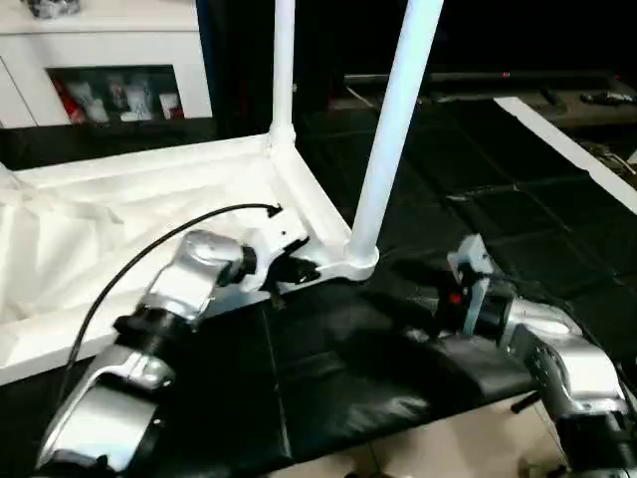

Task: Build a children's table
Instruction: Rotate leg to tighten, then rotate table base

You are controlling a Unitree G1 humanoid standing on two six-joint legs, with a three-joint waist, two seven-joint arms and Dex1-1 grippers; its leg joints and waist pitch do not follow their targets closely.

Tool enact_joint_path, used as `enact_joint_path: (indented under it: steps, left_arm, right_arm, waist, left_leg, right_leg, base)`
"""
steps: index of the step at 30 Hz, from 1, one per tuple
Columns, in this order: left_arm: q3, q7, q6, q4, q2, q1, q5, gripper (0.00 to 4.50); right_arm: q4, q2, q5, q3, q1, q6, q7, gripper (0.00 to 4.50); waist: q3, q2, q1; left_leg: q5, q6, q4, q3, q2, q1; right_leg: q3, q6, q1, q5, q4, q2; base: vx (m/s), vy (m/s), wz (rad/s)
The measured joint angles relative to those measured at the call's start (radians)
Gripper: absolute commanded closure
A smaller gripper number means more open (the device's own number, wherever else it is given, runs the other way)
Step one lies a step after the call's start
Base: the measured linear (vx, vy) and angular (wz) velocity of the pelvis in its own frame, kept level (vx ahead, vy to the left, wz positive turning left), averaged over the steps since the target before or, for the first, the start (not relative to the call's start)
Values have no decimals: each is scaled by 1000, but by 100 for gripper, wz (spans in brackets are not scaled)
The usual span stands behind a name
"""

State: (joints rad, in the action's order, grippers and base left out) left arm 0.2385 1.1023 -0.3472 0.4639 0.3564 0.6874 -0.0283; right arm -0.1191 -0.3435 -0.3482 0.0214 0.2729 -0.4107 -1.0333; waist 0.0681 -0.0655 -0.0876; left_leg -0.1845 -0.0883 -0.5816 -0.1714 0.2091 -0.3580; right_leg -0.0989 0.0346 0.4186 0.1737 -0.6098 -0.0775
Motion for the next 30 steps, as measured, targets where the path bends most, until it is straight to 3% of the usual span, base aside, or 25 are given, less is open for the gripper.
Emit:
enact_joint_path:
  steps: [6,9,16,21,25,30]
  left_arm:
    - [-8,83,-74,-207,129,-56,33,331]
    - [-9,124,-131,-305,225,-108,32,309]
    - [-33,175,-209,-481,490,-236,-55,240]
    - [-36,140,-214,-510,531,-261,-107,209]
    - [-25,73,-210,-518,538,-268,-145,175]
    - [-24,46,-228,-562,546,-297,-167,175]
  right_arm:
    - [-7,72,6,53,55,3,12,0]
    - [-18,116,10,82,88,6,28,0]
    - [-198,259,98,152,226,78,148,0]
    - [-374,326,192,188,330,173,271,0]
    - [-587,374,328,234,455,285,498,0]
    - [-777,413,385,228,570,346,716,0]
  waist:
    - [0,-4,4]
    - [-1,-12,3]
    - [-1,-19,13]
    - [-2,-20,4]
    - [-2,-20,10]
    - [-2,-21,24]
  left_leg:
    - [-1,-6,0,-1,0,4]
    - [0,-7,0,0,0,5]
    - [0,-8,0,0,0,7]
    - [0,-8,-1,0,0,7]
    - [2,-11,-2,0,0,7]
    - [2,-11,-2,1,0,8]
  right_leg:
    - [1,0,-1,1,-2,0]
    - [1,-3,-2,2,-3,1]
    - [2,-2,-3,2,-5,1]
    - [3,3,-4,-1,-5,1]
    - [3,4,-2,-2,-9,1]
    - [4,3,-3,-2,-10,1]
  base:
    - [0,0,0]
    - [0,0,0]
    - [0,0,0]
    - [0,0,0]
    - [0,0,0]
    - [0,0,0]
